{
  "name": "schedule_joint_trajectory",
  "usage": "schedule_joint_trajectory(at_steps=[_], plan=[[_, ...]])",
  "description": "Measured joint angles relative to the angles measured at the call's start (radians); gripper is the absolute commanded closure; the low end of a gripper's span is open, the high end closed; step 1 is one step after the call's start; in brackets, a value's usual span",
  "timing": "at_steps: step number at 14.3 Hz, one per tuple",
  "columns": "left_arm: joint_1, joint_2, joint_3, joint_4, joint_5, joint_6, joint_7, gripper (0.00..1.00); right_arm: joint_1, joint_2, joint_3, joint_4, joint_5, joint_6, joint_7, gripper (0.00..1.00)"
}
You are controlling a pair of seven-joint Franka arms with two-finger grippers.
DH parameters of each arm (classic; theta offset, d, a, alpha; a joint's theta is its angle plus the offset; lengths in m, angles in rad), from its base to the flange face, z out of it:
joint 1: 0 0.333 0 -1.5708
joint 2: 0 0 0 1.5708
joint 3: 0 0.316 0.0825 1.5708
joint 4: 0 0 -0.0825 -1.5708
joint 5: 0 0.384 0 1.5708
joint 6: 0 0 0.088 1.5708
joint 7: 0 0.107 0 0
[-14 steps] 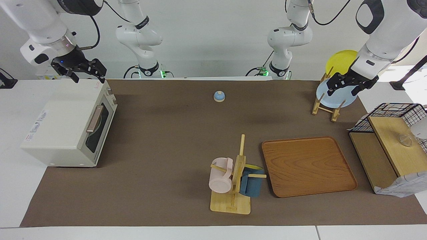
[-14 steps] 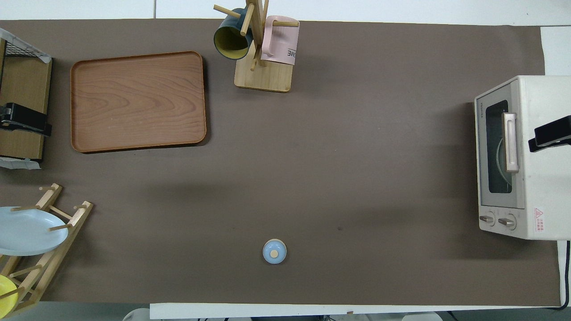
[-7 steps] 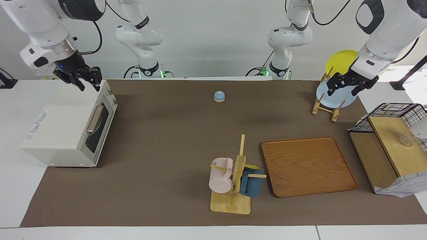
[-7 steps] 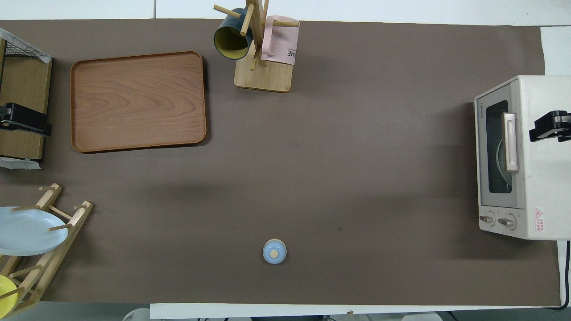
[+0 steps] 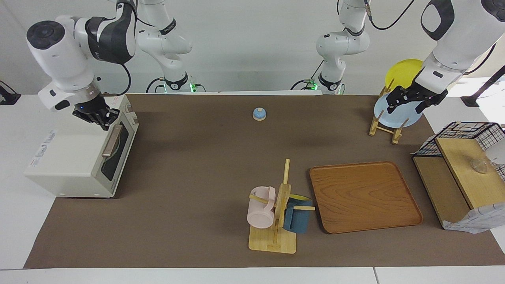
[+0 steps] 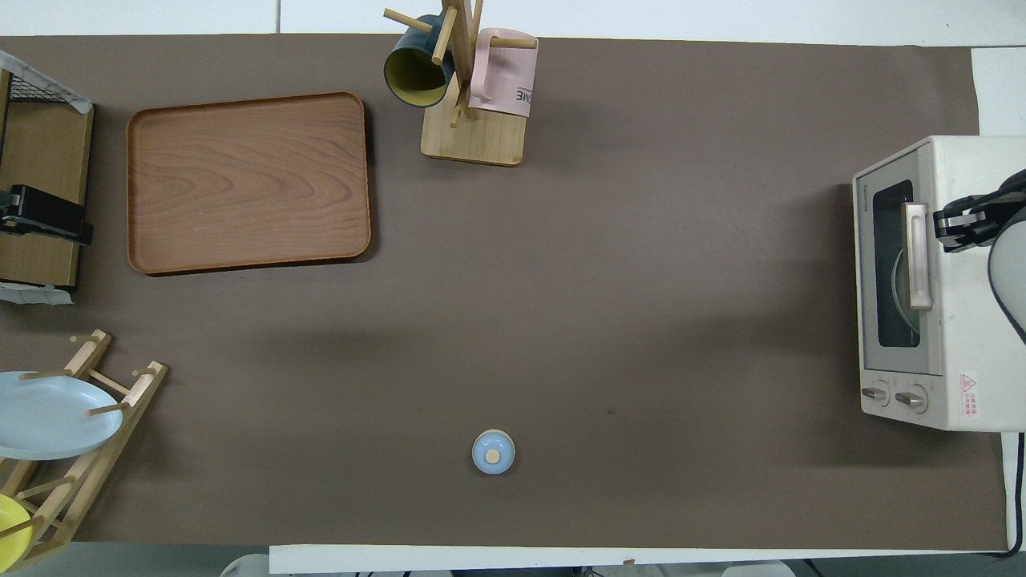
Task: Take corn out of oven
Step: 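Pull the toaster oven door handle down with the right gripper, then reach the right gripper into the open oven toward the plate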
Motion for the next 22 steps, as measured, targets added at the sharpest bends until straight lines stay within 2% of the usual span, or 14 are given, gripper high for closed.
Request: schedule_joint_trajectory(at_steps=[3, 7, 16, 20, 22], plan=[[0.0, 0.0, 0.0, 0.0, 0.0, 0.0, 0.0, 0.0, -0.009, 0.02, -0.001, -0.009, -0.001, 0.026, 0.007, 1.0], [0.0, 0.0, 0.0, 0.0, 0.0, 0.0, 0.0, 0.0, -0.009, 0.021, -0.001, -0.059, -0.001, 0.089, 0.008, 1.0], [0.0, 0.0, 0.0, 0.0, 0.0, 0.0, 0.0, 0.0, -0.006, 0.013, 0.001, -0.114, -0.003, 0.145, 0.008, 1.0], [0.0, 0.0, 0.0, 0.0, 0.0, 0.0, 0.0, 0.0, 0.057, 0.009, 0.011, -0.151, 0.002, 0.183, 0.054, 1.0], [0.0, 0.0, 0.0, 0.0, 0.0, 0.0, 0.0, 0.0, 0.11, 0.034, 0.02, -0.184, 0.022, 0.236, 0.11, 1.0]])
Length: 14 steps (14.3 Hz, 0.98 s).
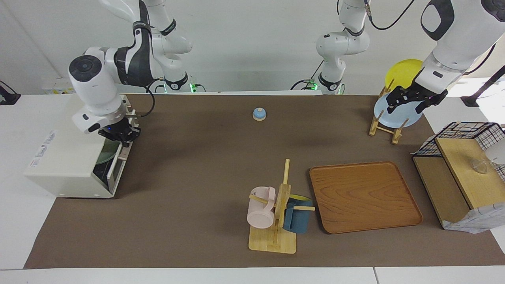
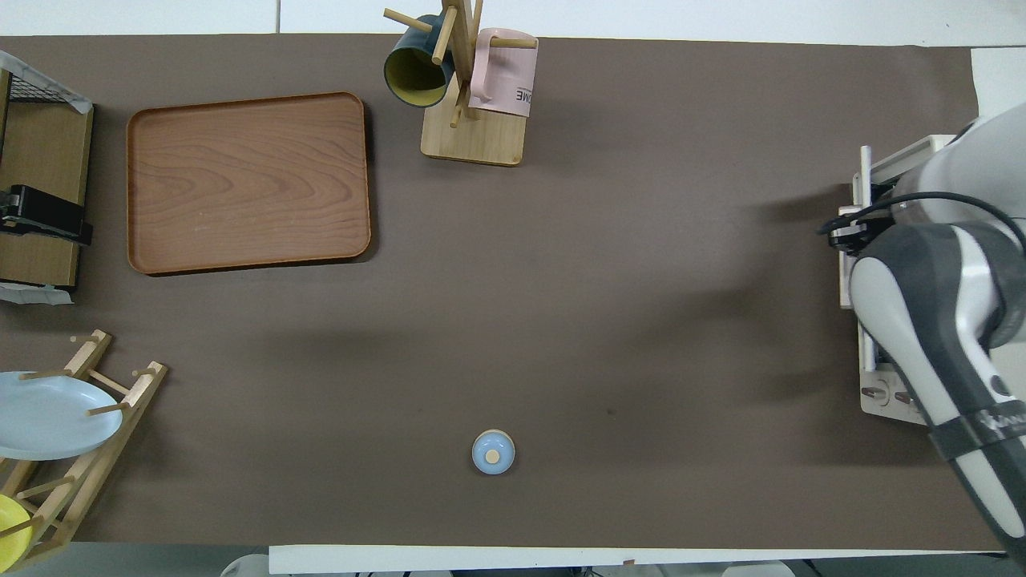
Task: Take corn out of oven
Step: 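Reach the right gripper into the open oven toward the plate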
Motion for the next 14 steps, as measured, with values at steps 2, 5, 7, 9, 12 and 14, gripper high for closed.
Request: schedule_joint_trajectory(at_steps=[2, 5, 7, 9, 12, 14], plan=[[0.0, 0.0, 0.0, 0.0, 0.0, 0.0, 0.0, 0.0, 0.047, 0.062, 0.005, -0.026, 0.004, 0.091, 0.052, 1.0], [0.0, 0.0, 0.0, 0.0, 0.0, 0.0, 0.0, 0.0, 0.066, 0.172, 0.01, -0.029, 0.011, 0.212, 0.069, 1.0], [0.0, 0.0, 0.0, 0.0, 0.0, 0.0, 0.0, 0.0, 0.065, 0.21, 0.01, -0.026, 0.034, 0.246, 0.084, 0.94], [0.0, 0.0, 0.0, 0.0, 0.0, 0.0, 0.0, 0.0, 0.065, 0.222, 0.007, -0.001, 0.08, 0.26, 0.105, 0.76], [0.0, 0.0, 0.0, 0.0, 0.0, 0.0, 0.0, 0.0, 0.08, 0.22, 0.007, 0.046, 0.126, 0.238, 0.156, 0.59], [0.0, 0.0, 0.0, 0.0, 0.0, 0.0, 0.0, 0.0, 0.077, 0.198, 0.004, 0.073, 0.127, 0.167, 0.174, 0.49]])
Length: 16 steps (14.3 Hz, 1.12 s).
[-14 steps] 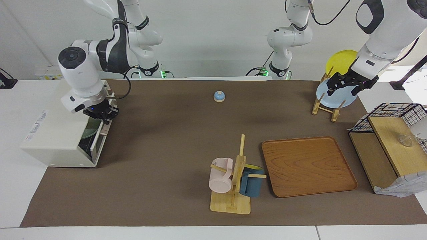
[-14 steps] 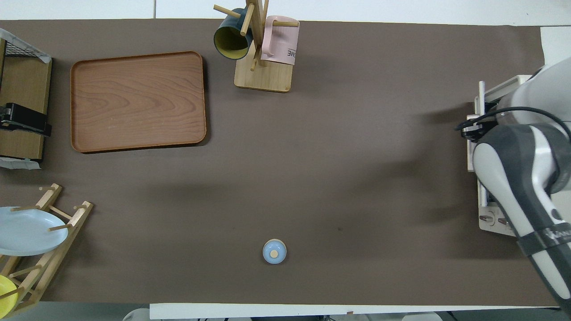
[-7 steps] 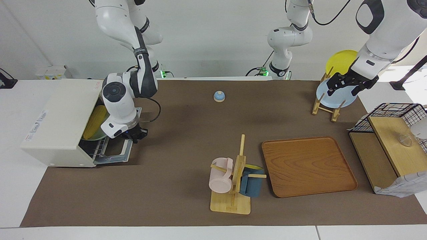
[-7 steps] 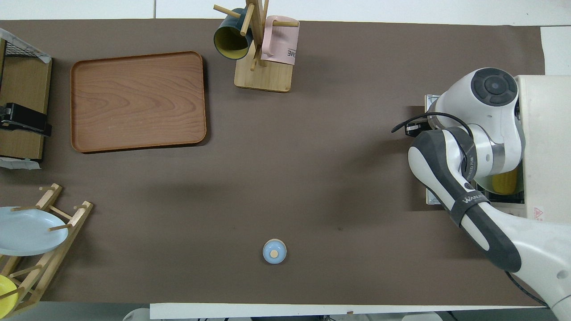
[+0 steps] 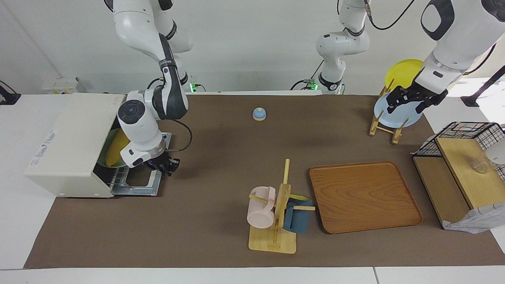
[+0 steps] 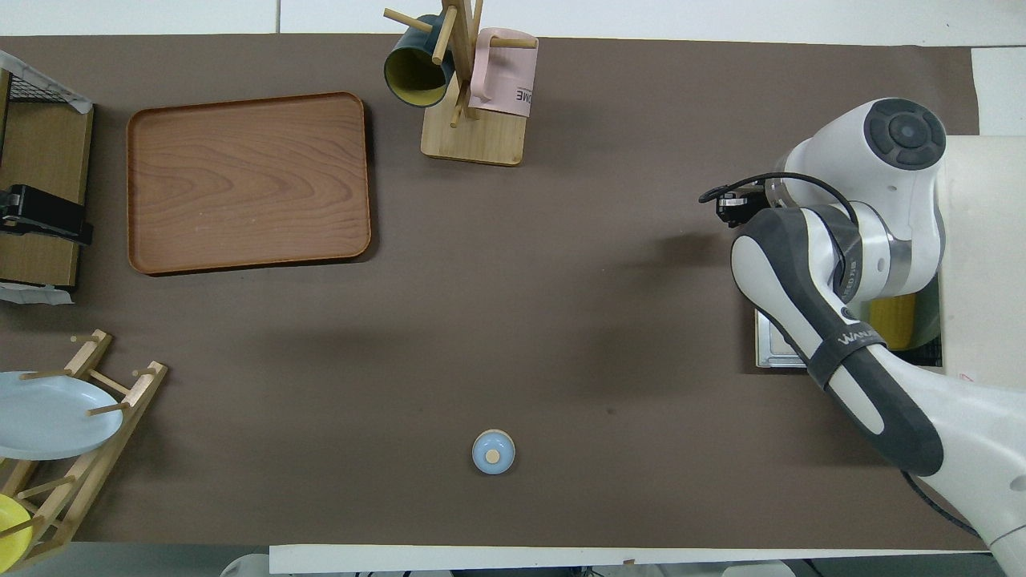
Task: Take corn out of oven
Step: 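Reach the right gripper into the open oven toward the plate, then grasp the green plate holding the corn with the right gripper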
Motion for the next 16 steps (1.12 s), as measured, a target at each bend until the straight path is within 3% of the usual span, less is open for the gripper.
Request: schedule_joint_trajectory(at_steps=[4, 10, 13, 16], plan=[[0.0, 0.0, -0.002, 0.0, 0.0, 0.0, 0.0, 0.0, -0.077, -0.081, -0.013, 0.007, 0.0, -0.171, 0.004, 0.47], [0.0, 0.0, -0.002, 0.0, 0.0, -0.001, 0.0, 0.0, -0.142, -0.091, -0.013, -0.048, 0.0, -0.18, 0.001, 0.48], [0.0, 0.0, 0.001, -0.001, 0.0, -0.002, 0.0, 0.0, -0.147, -0.094, -0.014, -0.072, -0.005, -0.178, -0.022, 0.66], [0.0, 0.0, 0.001, -0.001, 0.0, -0.005, 0.0, 0.0, -0.147, -0.095, -0.014, -0.078, -0.027, -0.177, -0.053, 0.74]])
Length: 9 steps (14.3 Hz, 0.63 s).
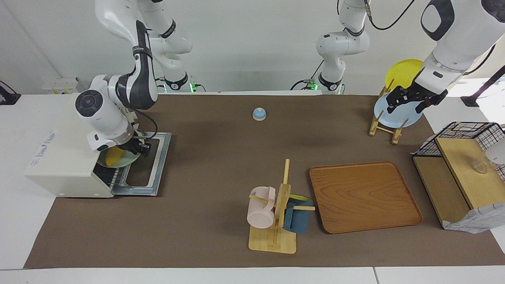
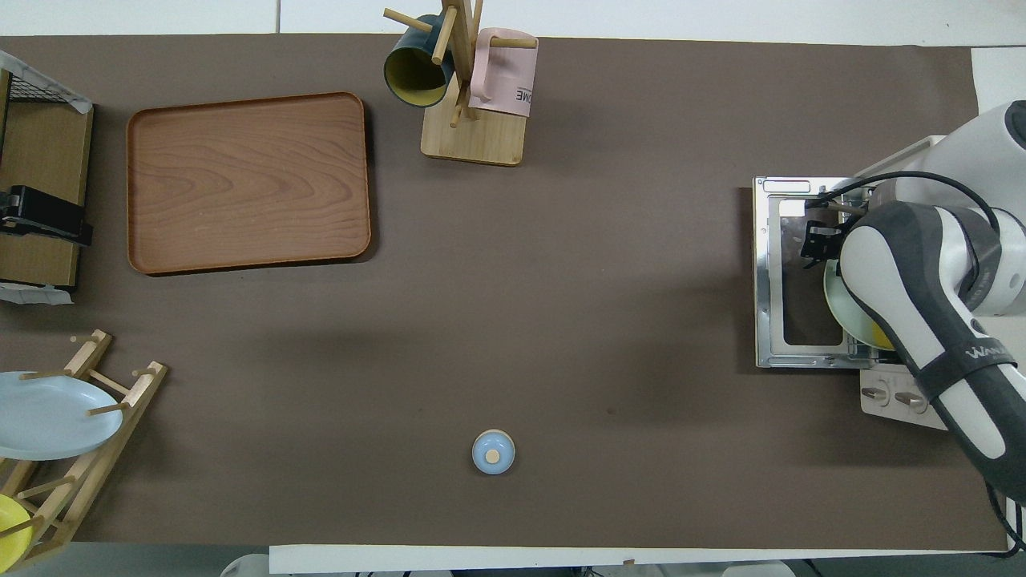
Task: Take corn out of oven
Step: 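Grasp the green plate holding the corn with the right gripper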
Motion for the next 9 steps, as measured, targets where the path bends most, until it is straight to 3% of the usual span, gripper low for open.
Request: schedule_joint_trajectory(at_steps=[2, 4, 9], plan=[[0.0, 0.0, 0.0, 0.0, 0.0, -0.003, 0.0, 0.0, 0.0, 0.0, 0.001, -0.004, -0.014, 0.002, -0.002, 0.81], [0.0, 0.0, 0.0, 0.0, 0.0, -0.005, 0.0, 0.0, 0.001, 0.0, 0.001, -0.015, -0.019, 0.015, -0.003, 1.0], [0.024, 0.0, 0.005, 0.0, 0.003, -0.006, 0.001, 0.0, 0.062, -0.007, 0.004, 0.01, -0.052, 0.014, 0.007, 1.0]])
